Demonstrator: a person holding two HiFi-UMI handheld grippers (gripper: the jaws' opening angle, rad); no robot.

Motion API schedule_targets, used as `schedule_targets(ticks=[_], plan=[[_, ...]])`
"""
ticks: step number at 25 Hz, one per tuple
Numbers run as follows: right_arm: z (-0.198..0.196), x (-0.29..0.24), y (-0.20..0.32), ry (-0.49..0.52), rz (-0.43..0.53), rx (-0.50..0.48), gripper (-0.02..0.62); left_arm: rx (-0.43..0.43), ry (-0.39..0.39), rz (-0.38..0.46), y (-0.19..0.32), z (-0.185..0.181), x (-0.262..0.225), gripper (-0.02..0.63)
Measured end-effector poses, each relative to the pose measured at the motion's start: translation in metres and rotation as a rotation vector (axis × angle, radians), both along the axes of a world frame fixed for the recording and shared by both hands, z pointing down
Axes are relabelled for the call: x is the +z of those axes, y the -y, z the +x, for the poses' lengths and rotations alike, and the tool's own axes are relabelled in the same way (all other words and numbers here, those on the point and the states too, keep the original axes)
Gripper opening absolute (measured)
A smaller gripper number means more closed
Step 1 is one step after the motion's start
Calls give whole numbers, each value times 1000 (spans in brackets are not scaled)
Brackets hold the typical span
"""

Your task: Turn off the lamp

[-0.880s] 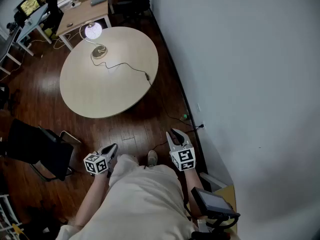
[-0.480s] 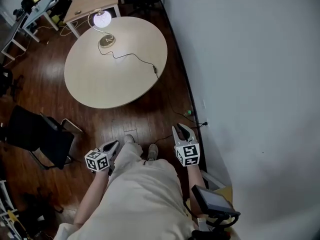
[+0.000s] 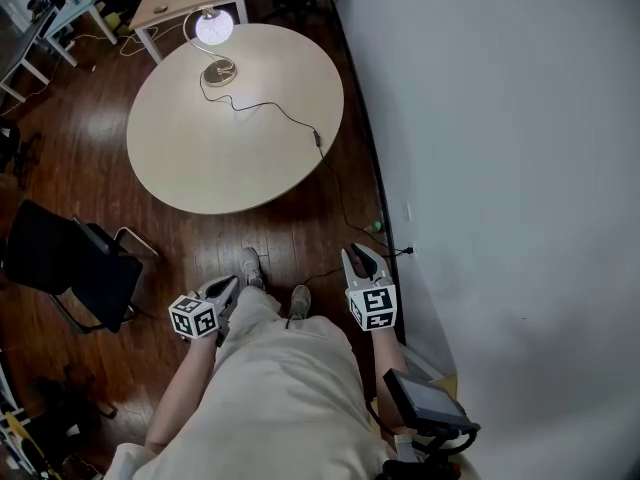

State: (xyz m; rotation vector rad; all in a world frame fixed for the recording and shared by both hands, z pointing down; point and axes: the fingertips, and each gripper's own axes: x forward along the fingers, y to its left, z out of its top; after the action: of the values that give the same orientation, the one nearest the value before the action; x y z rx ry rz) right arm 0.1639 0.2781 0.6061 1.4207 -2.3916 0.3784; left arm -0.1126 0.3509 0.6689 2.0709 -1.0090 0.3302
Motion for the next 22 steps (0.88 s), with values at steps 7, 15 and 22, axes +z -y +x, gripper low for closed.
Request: schedule_targets(ticks=[7,15,22], plan=[[-21,-14,31,-42,-13,8,75,35,-37,10,48,-11,-3,5],[-72,-43,87,-69,29,13,75,70,-59,46,118,-50,-15,5],[-99,-54,116,-69,45,39,75,80,-67,64,157,-83,-19,5]])
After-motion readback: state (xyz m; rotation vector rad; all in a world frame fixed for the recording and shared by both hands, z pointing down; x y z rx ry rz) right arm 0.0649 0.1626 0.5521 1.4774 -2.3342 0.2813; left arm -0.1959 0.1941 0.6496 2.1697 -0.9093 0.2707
